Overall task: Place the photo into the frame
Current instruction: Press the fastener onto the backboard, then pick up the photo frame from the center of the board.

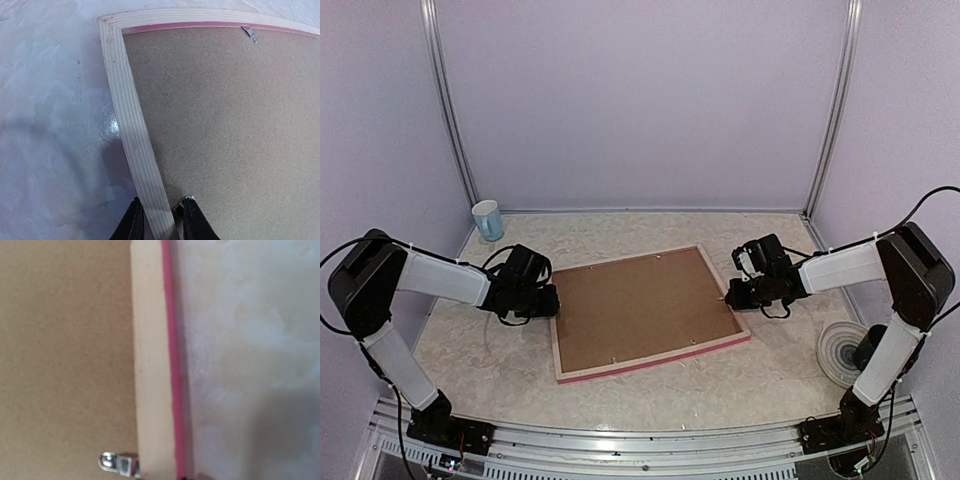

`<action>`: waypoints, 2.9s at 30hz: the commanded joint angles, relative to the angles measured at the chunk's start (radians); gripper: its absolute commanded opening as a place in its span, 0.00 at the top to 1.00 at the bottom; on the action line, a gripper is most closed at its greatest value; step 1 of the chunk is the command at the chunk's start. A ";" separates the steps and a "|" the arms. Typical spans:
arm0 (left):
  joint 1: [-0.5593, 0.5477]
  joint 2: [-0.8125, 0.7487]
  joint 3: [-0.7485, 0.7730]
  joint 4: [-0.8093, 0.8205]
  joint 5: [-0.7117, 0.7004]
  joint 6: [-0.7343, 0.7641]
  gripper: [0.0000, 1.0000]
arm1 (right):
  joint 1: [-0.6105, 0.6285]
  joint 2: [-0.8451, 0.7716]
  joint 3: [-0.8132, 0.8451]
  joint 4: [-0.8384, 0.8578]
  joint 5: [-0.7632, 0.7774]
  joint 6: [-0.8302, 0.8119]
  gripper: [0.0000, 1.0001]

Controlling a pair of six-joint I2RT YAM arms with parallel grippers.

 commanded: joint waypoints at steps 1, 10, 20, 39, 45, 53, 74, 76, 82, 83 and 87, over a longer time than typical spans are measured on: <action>0.003 0.017 -0.030 -0.062 -0.039 0.014 0.89 | 0.002 0.028 -0.014 -0.047 -0.038 0.018 0.99; 0.008 -0.086 0.027 -0.108 -0.100 0.026 0.55 | 0.004 0.001 0.032 -0.094 -0.051 -0.015 0.81; -0.175 -0.216 0.093 -0.143 -0.083 0.178 0.22 | 0.005 -0.099 0.135 -0.242 -0.089 -0.106 0.49; -0.546 0.147 0.428 -0.286 0.103 0.729 0.07 | -0.003 -0.375 0.120 -0.377 -0.125 -0.191 0.01; -0.547 0.254 0.513 -0.319 0.129 0.743 0.19 | -0.010 -0.421 0.099 -0.390 -0.104 -0.198 0.01; -0.565 0.324 0.537 -0.351 0.194 0.757 0.28 | -0.013 -0.429 0.093 -0.402 -0.111 -0.218 0.01; -0.586 0.389 0.597 -0.458 0.214 0.769 1.00 | -0.014 -0.433 0.071 -0.338 -0.182 -0.260 0.02; -0.585 0.377 0.603 -0.477 0.200 0.770 1.00 | -0.014 -0.447 0.057 -0.310 -0.233 -0.275 0.03; -0.557 0.293 0.647 -0.558 0.209 0.778 1.00 | -0.001 -0.587 -0.030 -0.166 -0.334 -0.330 0.05; -0.553 0.275 0.653 -0.568 0.213 0.782 1.00 | 0.005 -0.595 -0.031 -0.166 -0.332 -0.339 0.06; -0.542 0.223 0.688 -0.604 0.227 0.794 1.00 | 0.051 -0.597 -0.034 -0.166 -0.288 -0.383 0.05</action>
